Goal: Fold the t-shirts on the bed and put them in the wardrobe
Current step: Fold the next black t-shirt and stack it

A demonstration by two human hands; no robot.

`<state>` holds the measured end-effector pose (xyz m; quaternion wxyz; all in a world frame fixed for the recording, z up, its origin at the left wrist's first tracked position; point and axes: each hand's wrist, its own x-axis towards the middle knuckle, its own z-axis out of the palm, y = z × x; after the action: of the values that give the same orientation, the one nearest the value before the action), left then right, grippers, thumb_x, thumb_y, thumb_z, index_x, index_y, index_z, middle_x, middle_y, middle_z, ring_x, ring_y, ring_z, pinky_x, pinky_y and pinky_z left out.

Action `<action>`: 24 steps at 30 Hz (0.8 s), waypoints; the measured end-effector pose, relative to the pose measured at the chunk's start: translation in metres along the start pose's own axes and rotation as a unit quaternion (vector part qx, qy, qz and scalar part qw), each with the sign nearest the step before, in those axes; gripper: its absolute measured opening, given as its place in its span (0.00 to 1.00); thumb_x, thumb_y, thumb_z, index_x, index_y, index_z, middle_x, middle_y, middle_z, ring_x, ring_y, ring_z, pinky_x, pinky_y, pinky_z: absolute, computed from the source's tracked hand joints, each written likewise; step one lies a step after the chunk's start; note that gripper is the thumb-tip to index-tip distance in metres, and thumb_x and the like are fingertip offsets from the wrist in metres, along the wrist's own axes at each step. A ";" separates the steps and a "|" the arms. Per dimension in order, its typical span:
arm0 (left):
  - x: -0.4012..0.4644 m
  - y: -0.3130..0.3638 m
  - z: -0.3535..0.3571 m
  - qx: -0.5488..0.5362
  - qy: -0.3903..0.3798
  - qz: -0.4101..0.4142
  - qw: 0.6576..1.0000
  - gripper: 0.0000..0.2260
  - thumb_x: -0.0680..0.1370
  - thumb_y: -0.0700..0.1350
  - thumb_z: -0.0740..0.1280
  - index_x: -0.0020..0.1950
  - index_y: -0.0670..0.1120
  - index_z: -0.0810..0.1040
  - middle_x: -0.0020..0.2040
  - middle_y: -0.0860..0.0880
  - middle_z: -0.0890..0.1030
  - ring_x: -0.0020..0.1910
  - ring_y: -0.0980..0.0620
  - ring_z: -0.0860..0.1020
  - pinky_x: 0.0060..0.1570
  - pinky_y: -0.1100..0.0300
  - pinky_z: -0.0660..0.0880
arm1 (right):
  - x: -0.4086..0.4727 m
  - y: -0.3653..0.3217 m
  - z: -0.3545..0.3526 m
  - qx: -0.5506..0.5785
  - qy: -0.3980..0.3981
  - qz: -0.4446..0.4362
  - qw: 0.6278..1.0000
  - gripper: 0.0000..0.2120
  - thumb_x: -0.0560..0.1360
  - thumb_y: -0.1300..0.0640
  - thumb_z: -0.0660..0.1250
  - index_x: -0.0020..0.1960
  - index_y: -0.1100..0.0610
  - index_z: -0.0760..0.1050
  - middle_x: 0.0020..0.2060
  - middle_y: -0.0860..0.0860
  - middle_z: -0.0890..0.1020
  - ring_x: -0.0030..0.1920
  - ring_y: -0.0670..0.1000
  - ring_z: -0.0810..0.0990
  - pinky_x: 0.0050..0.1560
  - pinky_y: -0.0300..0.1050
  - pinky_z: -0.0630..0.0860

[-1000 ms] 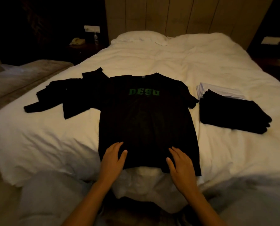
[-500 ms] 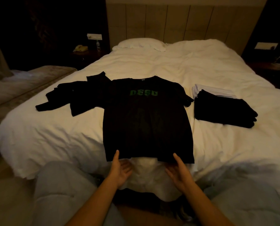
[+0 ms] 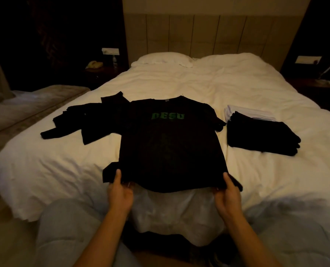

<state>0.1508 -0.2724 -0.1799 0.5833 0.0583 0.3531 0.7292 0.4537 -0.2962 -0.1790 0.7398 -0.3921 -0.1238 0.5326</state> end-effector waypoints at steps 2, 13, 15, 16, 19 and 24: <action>0.003 0.013 -0.006 -0.011 0.025 0.045 0.999 0.10 0.82 0.47 0.63 0.51 0.47 0.85 0.50 0.47 0.85 0.49 0.49 0.82 0.40 0.58 0.82 | -0.002 -0.014 0.001 0.029 0.002 -0.045 0.999 0.06 0.79 0.59 0.63 0.54 0.54 0.78 0.42 0.46 0.86 0.46 0.46 0.84 0.43 0.39 0.81; -0.012 -0.004 -0.006 -0.034 -0.006 -0.048 0.998 0.12 0.81 0.47 0.62 0.64 0.50 0.76 0.57 0.47 0.82 0.55 0.46 0.79 0.49 0.51 0.80 | 0.006 0.001 -0.029 0.125 -0.002 0.053 0.991 0.10 0.83 0.61 0.58 0.62 0.55 0.75 0.45 0.39 0.85 0.42 0.36 0.83 0.43 0.29 0.78; -0.009 -0.007 -0.006 -0.025 -0.004 -0.047 0.999 0.09 0.82 0.42 0.61 0.59 0.50 0.77 0.55 0.47 0.81 0.52 0.47 0.79 0.40 0.55 0.82 | 0.002 -0.006 -0.016 0.016 0.013 0.016 1.000 0.09 0.82 0.63 0.59 0.58 0.52 0.74 0.41 0.38 0.84 0.38 0.32 0.80 0.37 0.26 0.75; -0.007 -0.006 -0.004 -0.017 0.002 -0.042 0.999 0.09 0.82 0.40 0.60 0.58 0.50 0.77 0.55 0.47 0.81 0.51 0.47 0.79 0.36 0.56 0.82 | 0.002 -0.009 -0.013 0.022 0.019 0.006 1.000 0.09 0.82 0.63 0.59 0.56 0.53 0.74 0.45 0.41 0.82 0.37 0.33 0.81 0.36 0.27 0.75; -0.001 0.008 0.004 0.010 -0.001 0.017 1.000 0.14 0.80 0.32 0.59 0.60 0.46 0.76 0.53 0.47 0.80 0.47 0.49 0.80 0.33 0.59 0.81 | 0.005 -0.025 0.001 -0.033 0.032 -0.065 0.997 0.09 0.82 0.63 0.58 0.58 0.55 0.75 0.49 0.49 0.80 0.42 0.40 0.83 0.38 0.33 0.79; 0.008 0.024 -0.006 0.057 0.003 0.082 0.995 0.19 0.77 0.26 0.58 0.61 0.45 0.75 0.52 0.47 0.80 0.46 0.49 0.80 0.35 0.59 0.81 | 0.008 -0.029 -0.007 0.018 0.038 -0.067 0.997 0.14 0.83 0.59 0.57 0.67 0.52 0.72 0.53 0.48 0.82 0.47 0.45 0.83 0.44 0.39 0.81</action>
<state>0.1258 -0.2693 -0.1726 0.5164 0.1176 0.3896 0.7535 0.4816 -0.2957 -0.1648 0.7849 -0.3891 -0.1117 0.4691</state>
